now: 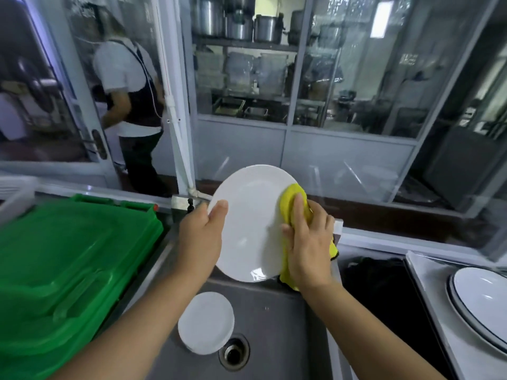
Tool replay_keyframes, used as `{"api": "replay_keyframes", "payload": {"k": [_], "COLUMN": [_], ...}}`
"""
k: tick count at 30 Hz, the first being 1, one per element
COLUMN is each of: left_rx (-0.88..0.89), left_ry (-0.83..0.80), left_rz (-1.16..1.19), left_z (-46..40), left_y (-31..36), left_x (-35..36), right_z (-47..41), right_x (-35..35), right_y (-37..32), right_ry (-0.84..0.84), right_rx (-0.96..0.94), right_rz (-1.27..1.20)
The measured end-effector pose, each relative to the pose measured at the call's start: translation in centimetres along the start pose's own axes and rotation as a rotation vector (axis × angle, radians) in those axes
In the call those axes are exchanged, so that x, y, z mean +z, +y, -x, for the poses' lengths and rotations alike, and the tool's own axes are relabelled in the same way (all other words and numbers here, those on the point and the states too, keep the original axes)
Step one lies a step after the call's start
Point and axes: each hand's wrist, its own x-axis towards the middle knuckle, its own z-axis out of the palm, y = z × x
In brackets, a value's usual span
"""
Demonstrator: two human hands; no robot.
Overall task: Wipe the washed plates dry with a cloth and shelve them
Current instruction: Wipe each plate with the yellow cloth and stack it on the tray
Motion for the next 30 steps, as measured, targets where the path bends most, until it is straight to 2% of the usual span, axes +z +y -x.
{"api": "replay_keyframes", "payload": {"k": [2, 6, 8, 13, 17, 19, 23, 26, 30], "left_rx": [-0.054, -0.024, -0.055, -0.136, -0.136, -0.132, -0.121, -0.123, -0.094], "left_ry": [-0.017, 0.001, -0.004, 0.01, -0.029, -0.038, -0.093, -0.129, -0.103], "left_rz": [0.045, 0.031, 0.112, 0.311, 0.379, 0.389, 0.368, 0.335, 0.282], "left_z": [-0.3, -0.9, -1.6, -3.5, -5.1, -5.2, -4.8, -4.1, -3.5], "left_y": [0.7, 2.9, 3.4, 3.9, 3.9, 4.3, 5.0, 5.0, 5.4], "left_x": [-0.6, -1.8, -2.2, -3.7, -5.1, -5.7, -6.0, -5.7, -5.2], "right_z": [-1.3, -4.5, -5.3, -3.9, -1.8, -1.6, -3.8, -6.5, -7.1], "right_x": [0.2, 0.8, 1.2, 1.4, 0.7, 0.0, -1.2, -1.7, -1.2], "right_y": [-0.8, -4.8, -7.4, -11.2, -9.9, -8.0, -5.5, -6.5, -9.8], "right_ry": [0.041, 0.113, 0.117, 0.043, -0.017, -0.043, -0.043, -0.018, -0.002], "right_rx": [-0.046, -0.174, -0.24, -0.433, -0.571, -0.568, -0.438, -0.329, -0.343], "right_rz": [0.075, 0.168, 0.191, 0.085, 0.108, 0.114, 0.206, 0.239, 0.227]}}
